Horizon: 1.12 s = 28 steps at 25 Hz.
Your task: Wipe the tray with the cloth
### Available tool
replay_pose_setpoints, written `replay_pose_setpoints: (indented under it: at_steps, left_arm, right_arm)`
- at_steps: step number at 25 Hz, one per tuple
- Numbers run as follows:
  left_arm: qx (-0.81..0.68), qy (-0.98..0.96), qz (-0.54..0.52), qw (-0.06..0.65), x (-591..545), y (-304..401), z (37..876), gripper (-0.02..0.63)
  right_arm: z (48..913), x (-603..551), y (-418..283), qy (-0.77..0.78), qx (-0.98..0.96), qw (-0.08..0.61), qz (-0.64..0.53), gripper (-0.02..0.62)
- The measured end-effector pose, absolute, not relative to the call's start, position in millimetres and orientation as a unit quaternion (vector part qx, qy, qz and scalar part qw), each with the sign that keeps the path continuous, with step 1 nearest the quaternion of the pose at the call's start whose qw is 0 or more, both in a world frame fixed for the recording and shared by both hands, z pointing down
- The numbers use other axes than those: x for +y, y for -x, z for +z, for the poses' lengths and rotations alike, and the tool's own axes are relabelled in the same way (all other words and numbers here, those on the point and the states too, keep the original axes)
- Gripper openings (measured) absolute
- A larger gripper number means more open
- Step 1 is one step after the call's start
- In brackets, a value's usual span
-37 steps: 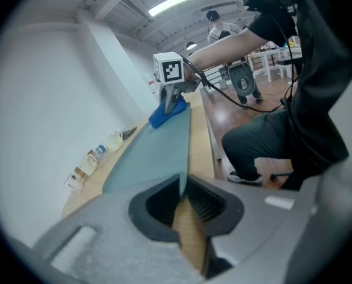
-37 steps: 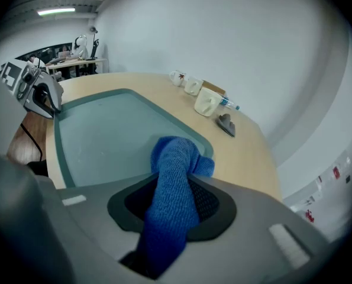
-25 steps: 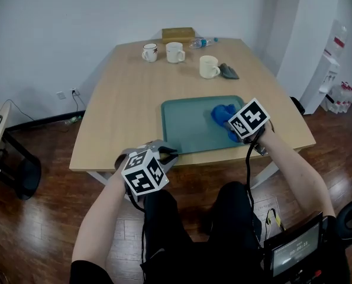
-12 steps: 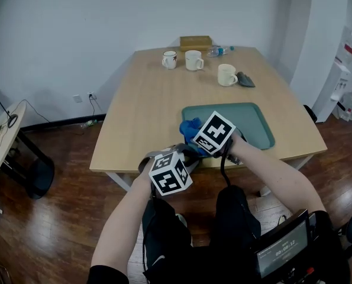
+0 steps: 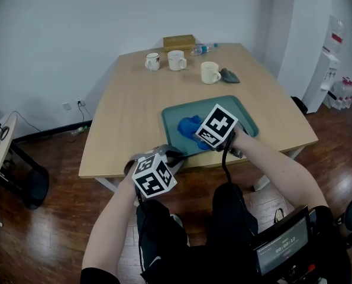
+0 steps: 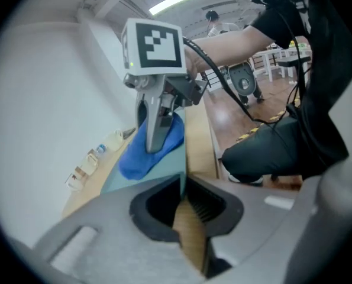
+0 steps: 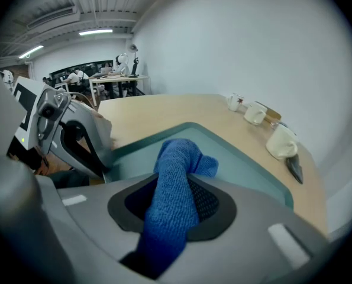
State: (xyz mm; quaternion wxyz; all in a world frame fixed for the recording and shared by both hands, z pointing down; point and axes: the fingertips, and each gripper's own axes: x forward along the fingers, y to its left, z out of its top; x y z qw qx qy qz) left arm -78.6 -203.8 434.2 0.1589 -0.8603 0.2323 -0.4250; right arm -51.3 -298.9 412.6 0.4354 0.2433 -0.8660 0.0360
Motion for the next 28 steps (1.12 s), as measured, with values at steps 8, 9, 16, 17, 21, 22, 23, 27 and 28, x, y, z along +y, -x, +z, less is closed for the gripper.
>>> replay_pose_setpoints:
  at_steps: [8, 9, 16, 17, 21, 22, 23, 27, 28]
  left_arm:
    - [0.221, 0.862, -0.423, 0.172, -201.8, 80.6, 434.3, 0.037]
    - [0.22, 0.863, -0.421, 0.173, -201.8, 80.5, 434.0, 0.037]
    - [0.228, 0.868, -0.406, 0.172, -204.4, 79.7, 433.4, 0.04]
    - [0.23, 0.869, -0.403, 0.172, -205.2, 79.2, 432.8, 0.041]
    - [0.234, 0.873, -0.392, 0.17, -205.1, 77.8, 431.5, 0.043]
    - [0.234, 0.873, -0.392, 0.171, -204.7, 77.8, 431.3, 0.043]
    - [0.233, 0.873, -0.393, 0.171, -204.4, 77.9, 430.8, 0.043]
    - [0.228, 0.873, -0.395, 0.171, -204.1, 76.0, 430.4, 0.041]
    - [0.227, 0.873, -0.395, 0.171, -203.9, 75.5, 430.7, 0.041]
  right_arm:
    - [413.9, -343.8, -87.8, -0.351, -0.817, 0.45, 0.079, 0.117]
    - [412.6, -346.9, -102.4, -0.363, -0.81, 0.454, 0.077, 0.117]
    - [419.4, -352.5, -147.0, -0.386, -0.801, 0.45, 0.087, 0.115]
    - [418.3, -348.7, -145.0, -0.384, -0.803, 0.446, 0.093, 0.115]
    - [418.0, -331.7, -129.7, -0.369, -0.814, 0.436, 0.101, 0.115]
    - [417.6, -327.1, -119.9, -0.359, -0.82, 0.434, 0.101, 0.115]
    - [418.6, -323.6, -108.7, -0.347, -0.825, 0.436, 0.101, 0.115]
    - [420.2, -308.6, -43.6, -0.293, -0.845, 0.44, 0.086, 0.115]
    - [420.3, -303.8, -24.2, -0.279, -0.85, 0.439, 0.079, 0.115]
